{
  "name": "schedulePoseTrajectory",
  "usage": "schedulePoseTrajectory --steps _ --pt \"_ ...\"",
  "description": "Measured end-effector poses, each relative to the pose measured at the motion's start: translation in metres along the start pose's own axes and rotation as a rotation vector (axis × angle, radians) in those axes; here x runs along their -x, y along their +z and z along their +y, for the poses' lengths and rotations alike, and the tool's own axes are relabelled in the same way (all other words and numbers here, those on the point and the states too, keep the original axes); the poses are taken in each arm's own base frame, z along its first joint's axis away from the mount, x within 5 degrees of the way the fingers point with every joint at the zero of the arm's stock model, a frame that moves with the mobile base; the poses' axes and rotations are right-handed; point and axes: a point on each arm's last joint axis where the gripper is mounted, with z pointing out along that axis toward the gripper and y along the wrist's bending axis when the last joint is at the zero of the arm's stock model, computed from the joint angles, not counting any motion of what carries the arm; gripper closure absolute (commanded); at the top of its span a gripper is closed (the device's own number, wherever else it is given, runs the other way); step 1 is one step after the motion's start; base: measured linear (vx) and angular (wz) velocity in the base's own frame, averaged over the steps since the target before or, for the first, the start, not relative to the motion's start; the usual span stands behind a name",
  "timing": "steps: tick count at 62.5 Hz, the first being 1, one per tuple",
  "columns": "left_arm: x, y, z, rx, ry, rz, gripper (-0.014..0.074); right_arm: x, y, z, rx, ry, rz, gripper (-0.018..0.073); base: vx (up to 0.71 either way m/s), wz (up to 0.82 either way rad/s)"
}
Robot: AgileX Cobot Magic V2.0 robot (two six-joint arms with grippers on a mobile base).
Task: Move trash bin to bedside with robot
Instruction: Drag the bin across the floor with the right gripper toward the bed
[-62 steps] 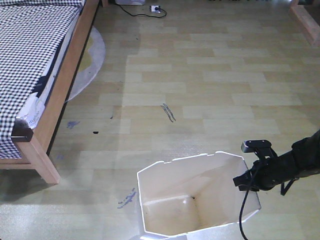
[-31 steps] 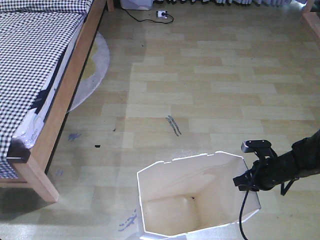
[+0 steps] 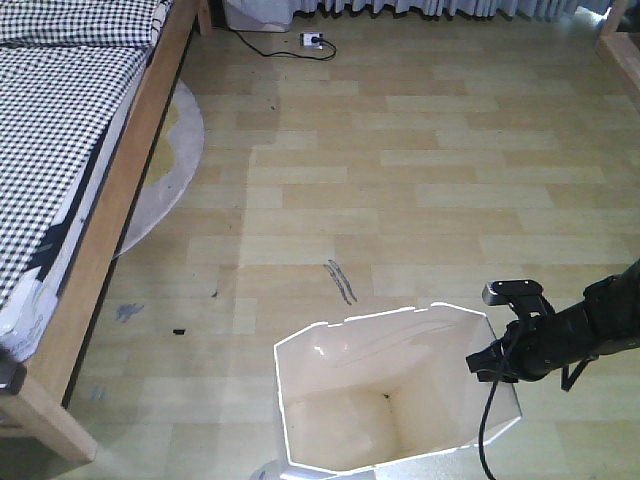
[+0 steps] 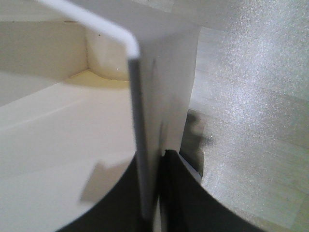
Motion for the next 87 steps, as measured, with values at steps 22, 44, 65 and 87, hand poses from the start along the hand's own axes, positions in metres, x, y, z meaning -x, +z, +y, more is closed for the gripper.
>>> schedulePoseTrajectory --steps 22,44,65,87 --pt "0.0 0.0 0.0 0.0 0.0 0.0 0.0603 0.0 0.0 -0.0002 -0.002 0.0 0.0 0.0566 0.26 -0.06" --pt "0.0 0.0 0.0 0.0 0.0 0.0 0.0603 -0.0001 0.0 -0.0003 -0.003 0.0 0.001 0.0566 0.29 0.03" --pt "0.0 0.0 0.0 0.0 0.0 0.0 0.0603 0.0 0.0 -0.0002 -0.002 0.0 0.0 0.0566 0.29 0.04" --pt "0.0 0.0 0.0 0.0 0.0 0.0 0.0603 0.0 0.0 -0.0002 -0.002 0.0 0.0 0.0566 0.28 0.01"
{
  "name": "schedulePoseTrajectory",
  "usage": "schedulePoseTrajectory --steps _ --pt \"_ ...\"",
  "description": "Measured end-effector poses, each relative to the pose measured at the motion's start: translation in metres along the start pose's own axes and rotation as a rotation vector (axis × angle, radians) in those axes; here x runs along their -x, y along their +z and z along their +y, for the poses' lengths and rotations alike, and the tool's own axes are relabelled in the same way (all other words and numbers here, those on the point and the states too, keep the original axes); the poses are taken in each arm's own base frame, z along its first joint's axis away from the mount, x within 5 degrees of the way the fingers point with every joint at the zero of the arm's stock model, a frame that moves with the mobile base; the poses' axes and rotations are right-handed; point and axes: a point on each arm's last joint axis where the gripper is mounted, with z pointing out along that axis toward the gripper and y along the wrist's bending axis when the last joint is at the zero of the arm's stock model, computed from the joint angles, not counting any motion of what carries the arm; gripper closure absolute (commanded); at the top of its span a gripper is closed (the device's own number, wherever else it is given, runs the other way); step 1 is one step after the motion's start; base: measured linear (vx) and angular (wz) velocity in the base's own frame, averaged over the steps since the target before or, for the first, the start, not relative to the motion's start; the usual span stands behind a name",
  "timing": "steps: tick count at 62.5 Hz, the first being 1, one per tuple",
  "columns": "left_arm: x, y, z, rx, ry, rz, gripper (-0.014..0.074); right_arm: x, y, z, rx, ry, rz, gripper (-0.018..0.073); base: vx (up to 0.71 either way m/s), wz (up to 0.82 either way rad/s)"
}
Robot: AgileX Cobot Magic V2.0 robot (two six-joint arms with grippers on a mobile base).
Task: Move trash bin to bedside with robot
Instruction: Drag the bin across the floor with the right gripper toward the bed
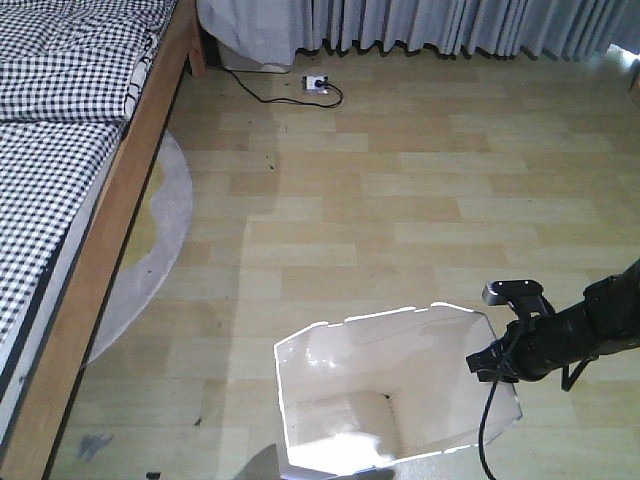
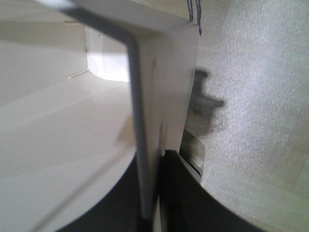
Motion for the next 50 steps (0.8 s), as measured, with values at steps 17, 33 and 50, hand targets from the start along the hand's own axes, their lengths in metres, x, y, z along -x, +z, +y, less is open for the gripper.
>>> schedulePoseTrajectory --steps 17,33,50 --pt "0.0 0.0 0.0 0.0 0.0 0.0 0.0603 0.0 0.0 0.0 0.0 0.0 0.0 0.0566 0.28 -0.01" --pt "0.0 0.0 0.0 0.0 0.0 0.0 0.0603 0.0 0.0 0.0 0.0 0.0 0.0 0.0566 0.28 -0.03" --pt "0.0 0.0 0.0 0.0 0.0 0.0 0.0603 0.0 0.0 0.0 0.0 0.0 0.0 0.0566 0.28 -0.03"
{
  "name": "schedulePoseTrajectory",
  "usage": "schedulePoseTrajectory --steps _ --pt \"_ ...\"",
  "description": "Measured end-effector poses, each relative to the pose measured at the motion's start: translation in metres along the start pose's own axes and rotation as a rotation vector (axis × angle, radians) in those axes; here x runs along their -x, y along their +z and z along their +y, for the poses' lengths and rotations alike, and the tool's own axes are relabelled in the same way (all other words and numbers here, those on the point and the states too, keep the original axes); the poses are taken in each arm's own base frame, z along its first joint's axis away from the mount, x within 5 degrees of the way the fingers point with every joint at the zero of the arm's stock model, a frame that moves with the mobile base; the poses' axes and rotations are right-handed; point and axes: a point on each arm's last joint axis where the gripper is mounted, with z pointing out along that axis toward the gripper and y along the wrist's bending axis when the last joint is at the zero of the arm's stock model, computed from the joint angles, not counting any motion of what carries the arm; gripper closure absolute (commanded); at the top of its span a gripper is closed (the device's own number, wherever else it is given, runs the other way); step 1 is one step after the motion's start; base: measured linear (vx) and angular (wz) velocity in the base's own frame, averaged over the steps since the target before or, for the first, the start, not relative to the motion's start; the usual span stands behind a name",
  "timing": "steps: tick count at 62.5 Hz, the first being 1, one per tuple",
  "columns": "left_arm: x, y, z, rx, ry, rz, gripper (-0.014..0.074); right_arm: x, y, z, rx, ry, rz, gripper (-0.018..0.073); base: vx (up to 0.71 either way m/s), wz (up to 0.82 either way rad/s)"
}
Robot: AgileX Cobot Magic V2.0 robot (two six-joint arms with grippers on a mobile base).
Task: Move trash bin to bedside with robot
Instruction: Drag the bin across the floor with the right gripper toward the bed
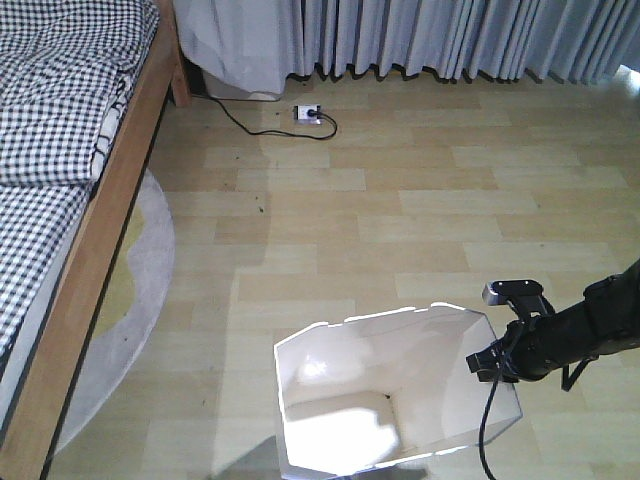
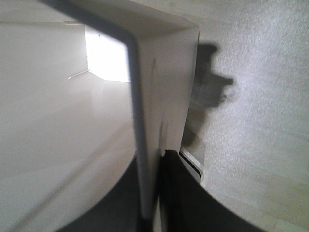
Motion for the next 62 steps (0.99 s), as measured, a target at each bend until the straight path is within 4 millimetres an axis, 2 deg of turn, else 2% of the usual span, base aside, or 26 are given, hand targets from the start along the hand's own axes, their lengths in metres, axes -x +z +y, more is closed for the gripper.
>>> schedulePoseTrajectory --steps 62 --pt "0.0 0.0 0.0 0.0 0.0 0.0 0.0603 0.0 0.0 0.0 0.0 0.0 0.0 0.0566 0.3 0.02"
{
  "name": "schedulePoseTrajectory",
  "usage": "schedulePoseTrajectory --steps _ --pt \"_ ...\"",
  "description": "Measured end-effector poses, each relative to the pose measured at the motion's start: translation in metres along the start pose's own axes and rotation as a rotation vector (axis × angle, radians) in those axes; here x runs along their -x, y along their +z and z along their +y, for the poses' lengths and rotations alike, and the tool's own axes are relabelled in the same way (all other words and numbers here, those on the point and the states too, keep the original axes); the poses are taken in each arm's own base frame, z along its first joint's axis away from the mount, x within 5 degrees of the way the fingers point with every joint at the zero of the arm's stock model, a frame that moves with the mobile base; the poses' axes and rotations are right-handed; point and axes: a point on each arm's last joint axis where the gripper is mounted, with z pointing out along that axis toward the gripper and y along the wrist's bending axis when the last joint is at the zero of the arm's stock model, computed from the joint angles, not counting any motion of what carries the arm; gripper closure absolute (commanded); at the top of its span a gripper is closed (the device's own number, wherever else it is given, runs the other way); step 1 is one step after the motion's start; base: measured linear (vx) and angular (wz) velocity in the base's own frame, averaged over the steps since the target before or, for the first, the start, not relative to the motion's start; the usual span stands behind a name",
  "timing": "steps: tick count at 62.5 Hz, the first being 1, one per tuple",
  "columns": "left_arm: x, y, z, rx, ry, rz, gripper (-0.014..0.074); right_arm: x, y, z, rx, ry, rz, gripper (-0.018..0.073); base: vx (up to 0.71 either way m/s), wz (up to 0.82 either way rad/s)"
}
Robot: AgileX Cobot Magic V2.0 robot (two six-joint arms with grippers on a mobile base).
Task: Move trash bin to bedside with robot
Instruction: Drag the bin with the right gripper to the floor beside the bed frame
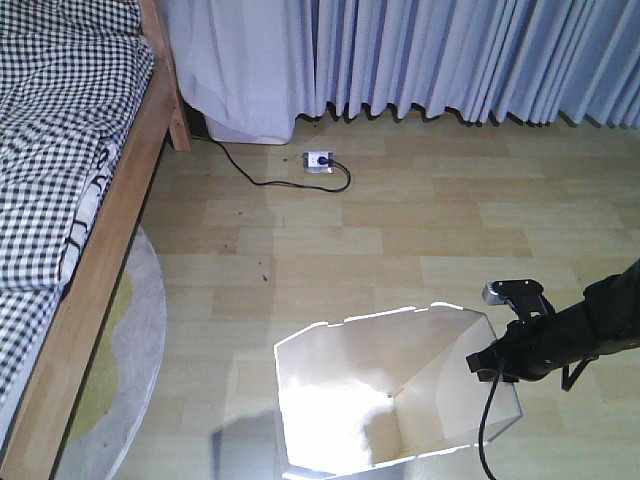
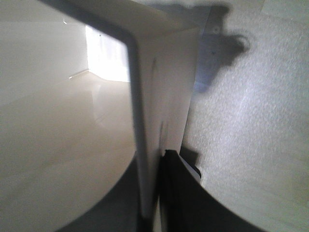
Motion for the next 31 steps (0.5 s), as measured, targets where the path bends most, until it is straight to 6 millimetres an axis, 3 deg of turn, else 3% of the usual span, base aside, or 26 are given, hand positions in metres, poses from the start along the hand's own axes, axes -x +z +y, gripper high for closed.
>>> schedulePoseTrajectory --steps 31 --pt "0.0 0.0 0.0 0.0 0.0 0.0 0.0603 0.0 0.0 0.0 0.0 0.0 0.0 0.0566 0.21 0.01"
